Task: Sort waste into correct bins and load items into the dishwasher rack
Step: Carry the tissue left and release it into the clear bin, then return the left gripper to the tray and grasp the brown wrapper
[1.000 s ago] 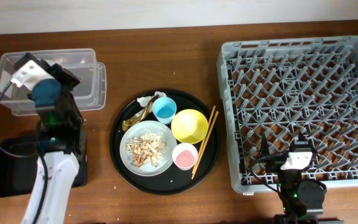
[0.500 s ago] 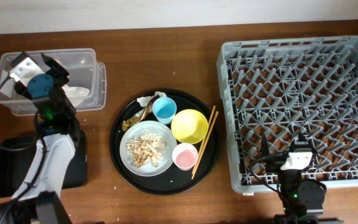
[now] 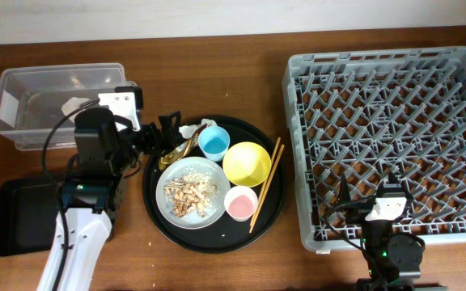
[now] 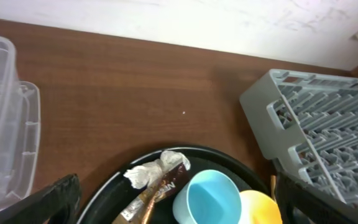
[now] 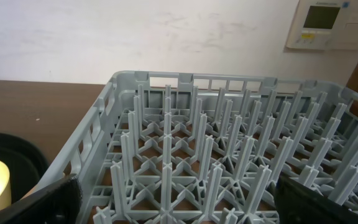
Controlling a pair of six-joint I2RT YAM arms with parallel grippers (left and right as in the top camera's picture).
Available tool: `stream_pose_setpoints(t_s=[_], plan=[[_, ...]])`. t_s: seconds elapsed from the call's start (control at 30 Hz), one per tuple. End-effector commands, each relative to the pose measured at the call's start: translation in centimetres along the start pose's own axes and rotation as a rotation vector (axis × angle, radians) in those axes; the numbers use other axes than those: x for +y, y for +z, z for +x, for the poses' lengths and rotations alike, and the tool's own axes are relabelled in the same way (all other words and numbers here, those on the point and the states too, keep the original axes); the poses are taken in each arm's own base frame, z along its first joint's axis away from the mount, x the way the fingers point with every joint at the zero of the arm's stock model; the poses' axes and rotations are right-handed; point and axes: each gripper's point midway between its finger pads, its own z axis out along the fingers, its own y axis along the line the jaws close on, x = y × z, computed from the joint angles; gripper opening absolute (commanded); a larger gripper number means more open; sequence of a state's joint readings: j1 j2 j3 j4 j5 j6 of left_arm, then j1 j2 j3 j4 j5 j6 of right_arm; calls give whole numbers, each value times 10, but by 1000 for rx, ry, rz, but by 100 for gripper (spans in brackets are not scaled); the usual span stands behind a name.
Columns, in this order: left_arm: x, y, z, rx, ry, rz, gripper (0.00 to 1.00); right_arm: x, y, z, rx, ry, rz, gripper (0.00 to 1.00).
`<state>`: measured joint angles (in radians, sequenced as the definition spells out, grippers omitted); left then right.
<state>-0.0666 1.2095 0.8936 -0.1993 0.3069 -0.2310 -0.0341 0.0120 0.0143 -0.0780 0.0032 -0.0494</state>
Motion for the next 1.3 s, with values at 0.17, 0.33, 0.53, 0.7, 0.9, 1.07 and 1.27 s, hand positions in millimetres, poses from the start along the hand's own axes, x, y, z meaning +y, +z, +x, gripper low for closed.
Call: stream_pose_setpoints(t_s=[0.17,0.33,0.53,0.7,0.9,1.07,1.27], plan=[[36,68,61,182,-331,-79,96,-2,0,4,5,2,11,99],[28,109,88,217,-297,-62,83,-2,0,4,5,2,11,99],[60,120,96,132,-274,-344,81,-2,0,4,5,2,11,99],[68,130,99,119,-221,-365,78,-2,0,4,5,2,11,99],[71,140,103,109,-217,-359,76,-2,0,4,5,2,11,99],[72,148,112,139,-112,-342,75,-2,0,4,5,2,11,99],[70,149,110,136,-68,-333,67,-2,0,4,5,2,11,99]])
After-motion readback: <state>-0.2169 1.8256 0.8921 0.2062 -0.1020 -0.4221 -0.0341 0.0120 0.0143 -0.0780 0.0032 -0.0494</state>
